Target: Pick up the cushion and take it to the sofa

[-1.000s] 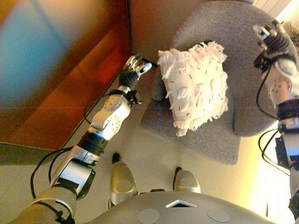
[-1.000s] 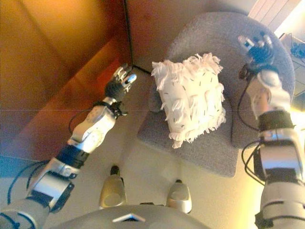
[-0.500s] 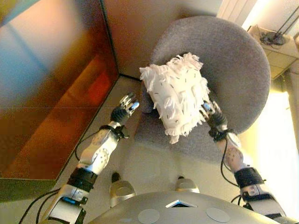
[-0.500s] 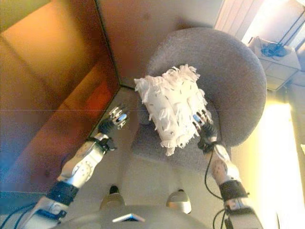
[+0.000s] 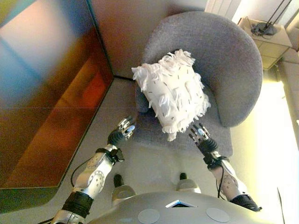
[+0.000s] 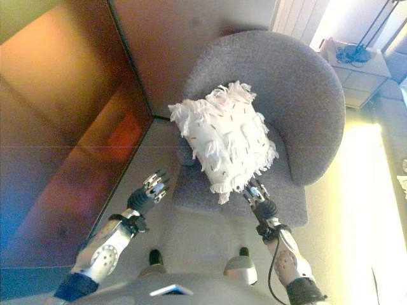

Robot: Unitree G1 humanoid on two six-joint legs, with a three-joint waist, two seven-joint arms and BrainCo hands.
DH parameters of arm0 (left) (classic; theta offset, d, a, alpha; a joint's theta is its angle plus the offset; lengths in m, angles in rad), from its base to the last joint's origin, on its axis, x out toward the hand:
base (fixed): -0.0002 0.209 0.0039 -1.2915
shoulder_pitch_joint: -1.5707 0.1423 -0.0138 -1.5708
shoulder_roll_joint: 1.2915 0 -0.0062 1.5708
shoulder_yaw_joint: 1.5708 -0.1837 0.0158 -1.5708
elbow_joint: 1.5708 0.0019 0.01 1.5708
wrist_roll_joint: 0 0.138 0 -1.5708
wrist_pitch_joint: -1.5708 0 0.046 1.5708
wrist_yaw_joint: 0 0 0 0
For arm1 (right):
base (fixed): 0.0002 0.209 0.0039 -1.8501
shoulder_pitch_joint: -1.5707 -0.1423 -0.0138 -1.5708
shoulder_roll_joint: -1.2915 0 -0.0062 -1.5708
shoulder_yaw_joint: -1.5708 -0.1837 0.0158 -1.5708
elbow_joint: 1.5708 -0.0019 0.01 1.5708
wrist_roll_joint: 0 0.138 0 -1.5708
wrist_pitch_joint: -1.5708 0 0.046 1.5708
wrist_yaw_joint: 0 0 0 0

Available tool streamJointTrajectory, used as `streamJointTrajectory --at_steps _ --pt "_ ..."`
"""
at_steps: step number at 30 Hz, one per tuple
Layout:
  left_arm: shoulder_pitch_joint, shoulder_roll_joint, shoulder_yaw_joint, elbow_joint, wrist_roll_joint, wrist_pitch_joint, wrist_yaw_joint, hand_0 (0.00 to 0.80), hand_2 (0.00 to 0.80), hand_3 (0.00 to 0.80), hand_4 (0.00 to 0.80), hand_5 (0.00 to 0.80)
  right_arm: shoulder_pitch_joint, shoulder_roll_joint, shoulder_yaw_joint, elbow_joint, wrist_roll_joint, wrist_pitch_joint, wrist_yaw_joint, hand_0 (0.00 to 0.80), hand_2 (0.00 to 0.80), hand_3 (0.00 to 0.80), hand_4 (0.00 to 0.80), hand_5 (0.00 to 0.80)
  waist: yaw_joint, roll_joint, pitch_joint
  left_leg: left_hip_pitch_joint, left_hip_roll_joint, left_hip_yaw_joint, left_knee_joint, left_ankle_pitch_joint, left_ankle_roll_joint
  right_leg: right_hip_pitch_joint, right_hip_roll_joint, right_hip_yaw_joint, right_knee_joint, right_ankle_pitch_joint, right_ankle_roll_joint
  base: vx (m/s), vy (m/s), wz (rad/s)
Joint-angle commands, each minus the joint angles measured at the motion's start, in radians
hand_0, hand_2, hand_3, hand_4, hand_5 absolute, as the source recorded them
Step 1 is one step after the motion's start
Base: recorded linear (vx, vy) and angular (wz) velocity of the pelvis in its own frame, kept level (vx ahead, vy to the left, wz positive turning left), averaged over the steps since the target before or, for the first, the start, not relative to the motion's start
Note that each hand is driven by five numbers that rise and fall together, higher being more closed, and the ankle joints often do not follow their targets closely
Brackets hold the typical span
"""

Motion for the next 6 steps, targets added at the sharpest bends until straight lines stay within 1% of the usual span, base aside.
streamJointTrajectory --at_steps 1,6 --pt "-0.082 0.007 -0.015 -0.005 0.036 -0.052 -0.017 0.0 0.0 0.0 0.0 0.0 -0.079 0.003 -0.007 -0.082 0.008 -0.062 0.02 0.0 0.0 0.0 0.0 0.0 0.014 0.008 0.026 0.06 -0.113 0.049 0.071 -0.145 0.11 -0.096 0.075 -0.052 0.016 0.086 -0.015 -0.028 0.026 -0.04" --pt "-0.083 0.01 -0.023 -0.011 0.049 -0.04 -0.02 0.0 0.0 0.0 0.0 0.0 -0.097 -0.006 0.0 -0.092 -0.01 -0.056 0.002 0.0 0.0 0.0 0.0 0.0 0.027 0.004 0.018 0.06 -0.123 0.043 0.071 -0.15 0.115 -0.084 0.074 -0.061 0.008 0.085 -0.018 0.0 0.0 0.0"
